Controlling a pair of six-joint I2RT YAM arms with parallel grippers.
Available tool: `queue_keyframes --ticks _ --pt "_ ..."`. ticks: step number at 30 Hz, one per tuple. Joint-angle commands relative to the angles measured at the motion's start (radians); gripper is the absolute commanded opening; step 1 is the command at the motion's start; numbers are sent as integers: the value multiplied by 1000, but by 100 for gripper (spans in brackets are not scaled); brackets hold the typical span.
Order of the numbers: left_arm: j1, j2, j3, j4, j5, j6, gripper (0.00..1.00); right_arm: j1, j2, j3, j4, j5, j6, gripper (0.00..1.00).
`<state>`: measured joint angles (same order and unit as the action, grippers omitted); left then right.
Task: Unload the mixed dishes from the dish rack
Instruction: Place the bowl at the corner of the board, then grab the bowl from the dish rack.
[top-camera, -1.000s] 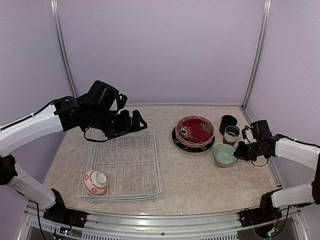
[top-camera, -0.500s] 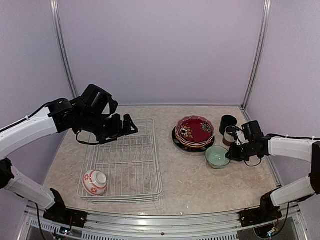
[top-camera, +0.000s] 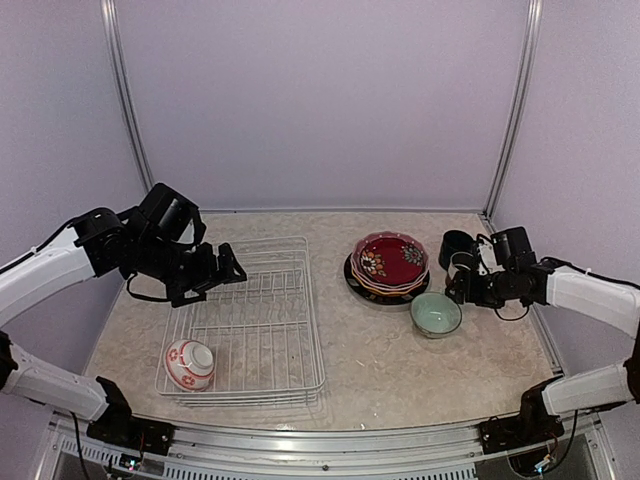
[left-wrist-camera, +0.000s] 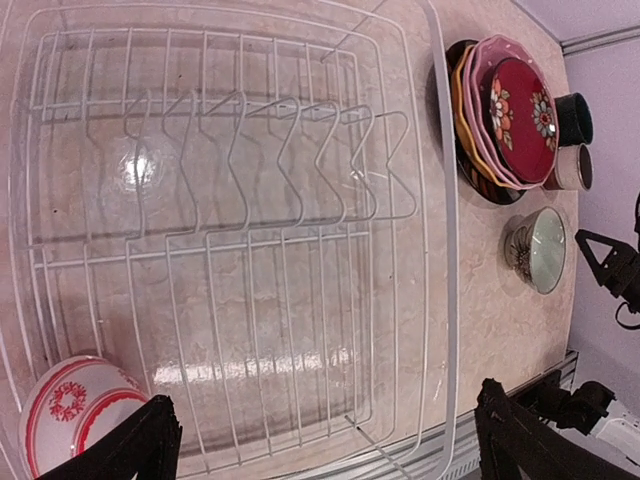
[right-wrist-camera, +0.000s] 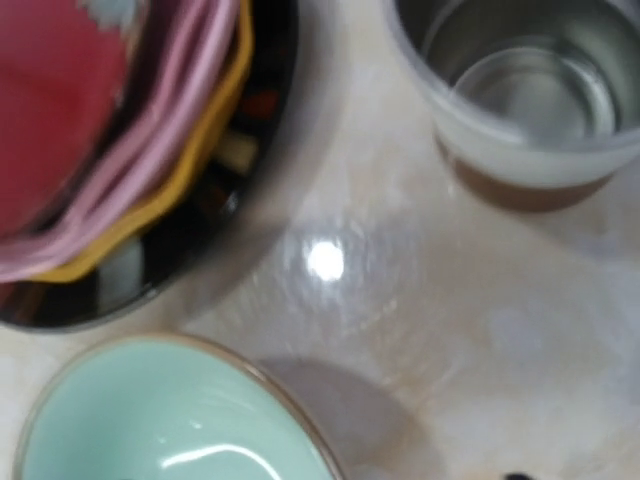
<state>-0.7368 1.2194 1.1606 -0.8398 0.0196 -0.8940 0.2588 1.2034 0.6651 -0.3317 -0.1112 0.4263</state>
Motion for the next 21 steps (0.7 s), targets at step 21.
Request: queue_keyframes --ticks 21 --pt "-94 -167 -119 -362 -95 -336 99 -56 -39 263 -73 -34 -104 95"
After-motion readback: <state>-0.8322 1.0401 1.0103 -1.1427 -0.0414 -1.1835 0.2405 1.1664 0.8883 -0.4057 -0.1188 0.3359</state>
